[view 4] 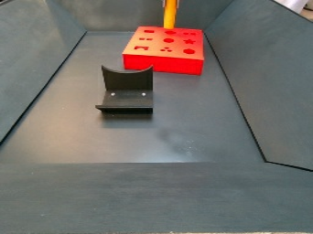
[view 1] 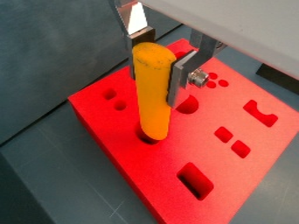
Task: Pick up the oval object. Move up. Place the oval object on the fixture. Regrasp the oval object. Move to above the board. Insert the oval object.
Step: Insert the oval object.
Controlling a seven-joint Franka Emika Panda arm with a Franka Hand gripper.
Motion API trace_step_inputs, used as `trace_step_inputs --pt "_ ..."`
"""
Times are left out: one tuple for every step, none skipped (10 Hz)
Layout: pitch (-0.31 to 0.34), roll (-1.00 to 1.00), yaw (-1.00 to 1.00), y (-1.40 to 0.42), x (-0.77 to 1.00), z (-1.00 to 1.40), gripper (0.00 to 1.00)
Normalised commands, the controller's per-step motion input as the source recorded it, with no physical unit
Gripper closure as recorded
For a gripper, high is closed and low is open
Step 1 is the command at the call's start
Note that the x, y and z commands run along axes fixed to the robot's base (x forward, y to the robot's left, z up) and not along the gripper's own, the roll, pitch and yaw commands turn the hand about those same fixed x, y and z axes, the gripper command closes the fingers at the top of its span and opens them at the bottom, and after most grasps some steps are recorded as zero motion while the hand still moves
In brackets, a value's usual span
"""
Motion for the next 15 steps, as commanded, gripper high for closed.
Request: trace_step_inputs --pt "-0.009 0.0 0.0 -0.06 0.0 -0.04 1.0" --pt "0.0 0.0 0.0 0.0 0.02 -0.02 1.0" --pt "0.0 0.0 0.0 0.0 0.0 -0.02 1.0" --pt "0.0 0.0 0.0 0.01 0.0 -0.06 1.0" --pt "0.0 0.0 0.0 0.01 0.0 -0.11 1.0" --pt "0.0 0.0 0.0 0.04 0.0 -0.17 1.0" --pt "0.0 0.01 0.0 0.02 0.0 -0.2 1.0" --pt "-0.01 0.01 0.0 0.0 0.0 -0.19 1.0" --pt "-0.009 0.01 0.0 0.0 0.0 -0.19 1.0" --pt "-0.024 0.01 0.0 0.0 0.0 -0.2 1.0" --pt "-0.059 0.0 0.0 0.0 -0.01 -0.22 1.0" --pt "-0.074 0.0 0.0 0.0 0.0 -0.24 1.0" --pt "-0.083 0.0 0.0 0.0 -0.01 -0.26 1.0" --pt "-0.106 0.0 -0.02 0.0 0.0 -0.45 1.0" --pt "-0.08 0.11 0.0 0.0 0.11 -0.91 1.0"
